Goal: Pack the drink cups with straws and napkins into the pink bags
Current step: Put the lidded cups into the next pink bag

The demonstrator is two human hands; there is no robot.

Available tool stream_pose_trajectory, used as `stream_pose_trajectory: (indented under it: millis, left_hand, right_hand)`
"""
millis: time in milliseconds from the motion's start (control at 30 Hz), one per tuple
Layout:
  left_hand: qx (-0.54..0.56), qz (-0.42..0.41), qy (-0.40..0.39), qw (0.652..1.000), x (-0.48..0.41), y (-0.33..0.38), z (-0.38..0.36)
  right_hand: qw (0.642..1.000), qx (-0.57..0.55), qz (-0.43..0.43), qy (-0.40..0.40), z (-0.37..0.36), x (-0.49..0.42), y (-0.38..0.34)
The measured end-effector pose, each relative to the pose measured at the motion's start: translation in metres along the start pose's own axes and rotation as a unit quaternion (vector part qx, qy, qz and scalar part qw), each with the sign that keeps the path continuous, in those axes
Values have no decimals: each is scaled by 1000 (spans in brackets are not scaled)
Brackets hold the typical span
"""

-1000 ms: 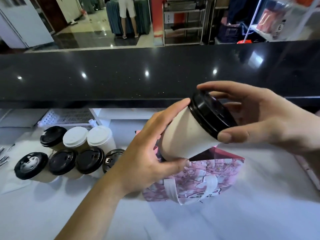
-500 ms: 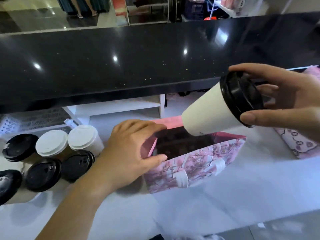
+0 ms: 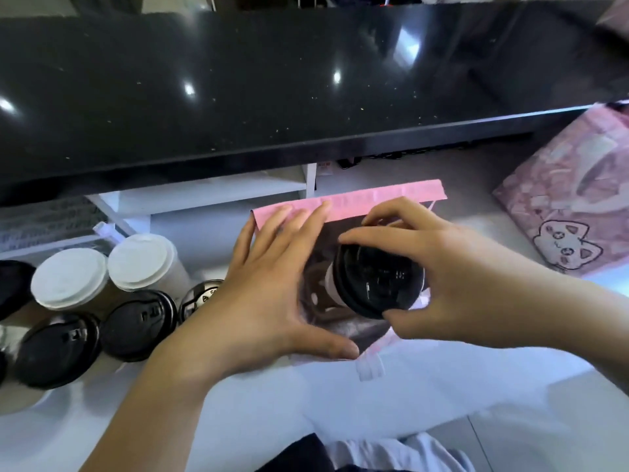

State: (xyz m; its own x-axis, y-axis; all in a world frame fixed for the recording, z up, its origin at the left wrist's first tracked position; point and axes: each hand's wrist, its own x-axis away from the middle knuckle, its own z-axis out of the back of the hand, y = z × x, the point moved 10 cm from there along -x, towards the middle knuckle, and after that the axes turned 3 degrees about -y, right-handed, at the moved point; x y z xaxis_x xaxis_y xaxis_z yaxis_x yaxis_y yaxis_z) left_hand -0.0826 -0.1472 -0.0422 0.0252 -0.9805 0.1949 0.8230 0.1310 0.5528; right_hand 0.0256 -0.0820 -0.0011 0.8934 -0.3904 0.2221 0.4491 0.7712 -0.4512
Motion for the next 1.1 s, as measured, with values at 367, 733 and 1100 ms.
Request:
stream_pose_trajectory:
  millis: [367,733,1100]
  left_hand:
    - [58,-8,-24,998,11,-11,1]
    - [82,-6,-39,996,11,-9,-1]
    - [86,-5,-35,996,11,-9,0]
  right_hand:
    - [996,79,-36,-23,-50,-53,30]
    - [989,115,-30,-85,-84,-71,29]
    - [981,142,-9,-134,-111,-90,17]
